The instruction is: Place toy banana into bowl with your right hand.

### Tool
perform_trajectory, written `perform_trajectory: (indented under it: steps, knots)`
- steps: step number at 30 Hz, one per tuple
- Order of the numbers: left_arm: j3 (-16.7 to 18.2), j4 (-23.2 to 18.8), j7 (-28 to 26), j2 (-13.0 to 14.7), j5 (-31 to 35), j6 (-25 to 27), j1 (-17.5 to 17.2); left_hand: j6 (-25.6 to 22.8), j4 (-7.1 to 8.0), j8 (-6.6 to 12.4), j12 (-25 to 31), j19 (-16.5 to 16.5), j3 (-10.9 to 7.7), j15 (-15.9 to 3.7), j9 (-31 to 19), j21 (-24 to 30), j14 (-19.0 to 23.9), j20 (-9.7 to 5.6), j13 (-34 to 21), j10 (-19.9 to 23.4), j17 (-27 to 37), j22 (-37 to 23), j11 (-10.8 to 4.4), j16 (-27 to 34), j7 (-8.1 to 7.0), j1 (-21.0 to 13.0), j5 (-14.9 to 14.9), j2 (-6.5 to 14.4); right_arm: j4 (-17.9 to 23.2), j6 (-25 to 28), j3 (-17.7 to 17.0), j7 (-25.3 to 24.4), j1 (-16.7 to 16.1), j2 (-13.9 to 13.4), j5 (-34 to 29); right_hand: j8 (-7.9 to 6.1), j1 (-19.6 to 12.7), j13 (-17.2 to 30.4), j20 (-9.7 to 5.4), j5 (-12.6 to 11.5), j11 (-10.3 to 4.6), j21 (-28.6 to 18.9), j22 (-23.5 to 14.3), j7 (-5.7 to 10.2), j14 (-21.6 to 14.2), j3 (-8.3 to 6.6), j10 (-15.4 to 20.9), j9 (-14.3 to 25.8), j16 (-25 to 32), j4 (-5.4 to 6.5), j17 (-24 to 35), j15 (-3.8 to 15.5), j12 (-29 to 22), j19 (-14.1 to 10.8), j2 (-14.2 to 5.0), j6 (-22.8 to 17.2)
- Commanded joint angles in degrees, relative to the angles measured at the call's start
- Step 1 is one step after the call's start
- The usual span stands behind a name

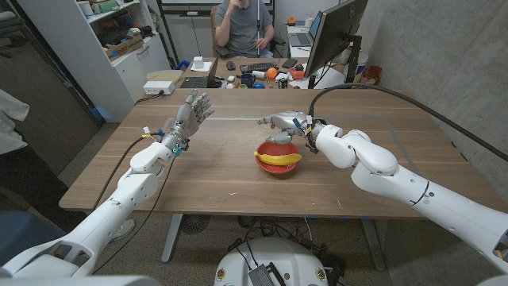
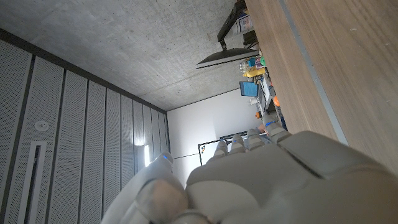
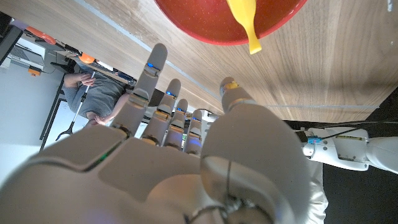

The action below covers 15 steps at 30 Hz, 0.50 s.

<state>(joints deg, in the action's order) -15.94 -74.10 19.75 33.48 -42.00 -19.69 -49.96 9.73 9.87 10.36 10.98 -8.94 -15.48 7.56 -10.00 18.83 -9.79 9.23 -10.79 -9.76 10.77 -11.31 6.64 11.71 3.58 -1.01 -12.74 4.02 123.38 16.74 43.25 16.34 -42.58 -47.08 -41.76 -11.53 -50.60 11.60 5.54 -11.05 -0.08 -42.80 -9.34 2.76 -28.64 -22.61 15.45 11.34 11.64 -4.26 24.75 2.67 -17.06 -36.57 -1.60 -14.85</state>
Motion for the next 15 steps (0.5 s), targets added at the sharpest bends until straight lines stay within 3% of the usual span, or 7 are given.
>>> perform_trajectory:
  steps: [1,15]
  knots:
    - [0.16,-0.45,-0.17,0.19,-0.03,-0.18,-0.34,3.63,-0.09,0.25,0.37,0.24,0.36,-0.05,-0.17,-0.13,-7.75,0.12,-0.20,-5.62,0.22,-0.29,-0.10,0.05,0.10,0.10,-0.24,3.58,2.38,-0.36,-1.62,-1.27,-0.51,-0.62,-1.98,-0.18,0.52,0.13,0.44,-0.43,0.23,0.21,0.04,-0.22,0.16,0.24,0.65,0.11,0.06,-0.17,0.10,0.81,0.27,-0.04,-0.27,-0.58]
    - [0.32,-1.33,-0.48,0.47,0.03,-0.25,-0.95,3.57,-0.10,0.26,0.38,0.23,0.41,-0.08,-0.17,-0.20,-7.77,0.12,-0.20,-5.59,0.21,-0.29,-0.04,0.04,0.11,0.08,-0.25,3.57,3.47,-0.70,-3.68,-2.46,-1.21,-0.78,-2.03,-0.05,1.00,0.15,0.61,-0.38,0.48,0.86,0.03,-0.50,0.58,0.70,0.46,0.11,0.36,-0.14,0.24,0.68,0.69,-0.08,-0.37,-0.26]
